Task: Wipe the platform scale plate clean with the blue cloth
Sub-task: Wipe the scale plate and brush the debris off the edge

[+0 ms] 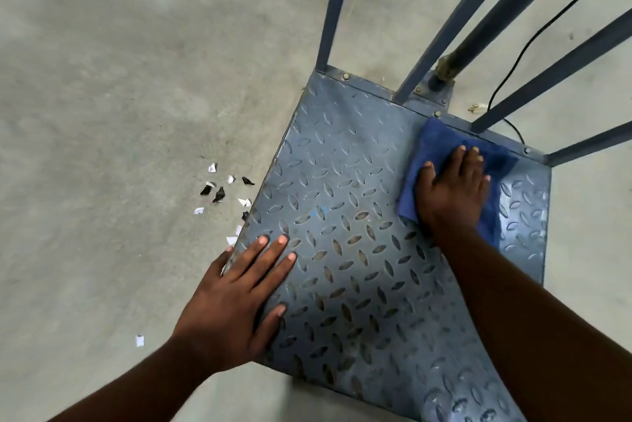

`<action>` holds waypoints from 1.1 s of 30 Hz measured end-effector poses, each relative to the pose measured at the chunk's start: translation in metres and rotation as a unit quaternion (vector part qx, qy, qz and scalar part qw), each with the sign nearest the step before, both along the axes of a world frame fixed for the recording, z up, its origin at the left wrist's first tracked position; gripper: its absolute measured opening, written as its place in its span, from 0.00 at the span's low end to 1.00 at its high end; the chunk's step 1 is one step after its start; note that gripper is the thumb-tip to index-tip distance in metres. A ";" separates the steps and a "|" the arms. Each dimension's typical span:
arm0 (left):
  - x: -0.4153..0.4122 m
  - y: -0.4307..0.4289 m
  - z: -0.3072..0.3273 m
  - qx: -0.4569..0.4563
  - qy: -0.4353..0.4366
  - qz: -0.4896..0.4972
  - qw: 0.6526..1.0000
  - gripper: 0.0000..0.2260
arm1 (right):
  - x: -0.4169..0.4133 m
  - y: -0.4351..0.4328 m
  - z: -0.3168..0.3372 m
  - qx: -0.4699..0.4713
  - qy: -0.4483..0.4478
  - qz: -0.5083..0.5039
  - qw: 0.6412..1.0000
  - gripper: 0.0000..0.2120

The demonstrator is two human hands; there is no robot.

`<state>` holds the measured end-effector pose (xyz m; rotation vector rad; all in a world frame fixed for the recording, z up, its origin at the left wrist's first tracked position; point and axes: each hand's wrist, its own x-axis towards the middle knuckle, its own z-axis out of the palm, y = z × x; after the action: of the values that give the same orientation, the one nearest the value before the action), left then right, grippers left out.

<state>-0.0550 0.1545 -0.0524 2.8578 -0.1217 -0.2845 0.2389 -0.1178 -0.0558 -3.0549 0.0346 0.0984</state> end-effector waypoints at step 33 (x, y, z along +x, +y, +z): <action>0.000 -0.009 0.003 0.036 -0.026 -0.006 0.999 0.33 | -0.056 0.011 0.004 -0.006 0.007 0.066 0.998 0.37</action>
<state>-0.0552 0.1457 -0.0491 2.9384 -0.1419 -0.2218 0.1825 -0.1071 -0.0523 -3.0651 -0.1679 0.1276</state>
